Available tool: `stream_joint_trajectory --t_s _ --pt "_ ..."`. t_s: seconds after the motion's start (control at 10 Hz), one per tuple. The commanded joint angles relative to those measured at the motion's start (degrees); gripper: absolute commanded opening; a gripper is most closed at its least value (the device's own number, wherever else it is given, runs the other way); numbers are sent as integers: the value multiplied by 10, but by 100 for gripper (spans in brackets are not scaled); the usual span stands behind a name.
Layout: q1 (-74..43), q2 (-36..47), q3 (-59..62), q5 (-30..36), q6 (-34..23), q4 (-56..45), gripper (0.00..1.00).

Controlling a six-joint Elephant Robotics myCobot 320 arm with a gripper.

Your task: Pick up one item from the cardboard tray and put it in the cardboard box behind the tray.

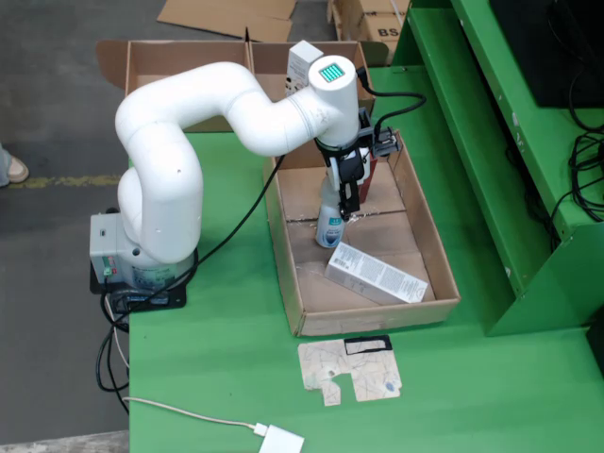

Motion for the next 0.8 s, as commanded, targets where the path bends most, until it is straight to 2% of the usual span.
stream_joint_trajectory --t_s 0.0,0.5,0.6,0.7 --pt "-4 29 94 -3 1 -52 0" --pt "-10 -30 383 1 1 -248 0" --pt "-9 -66 492 1 5 -314 0" --pt "-9 -66 492 1 5 -314 0"
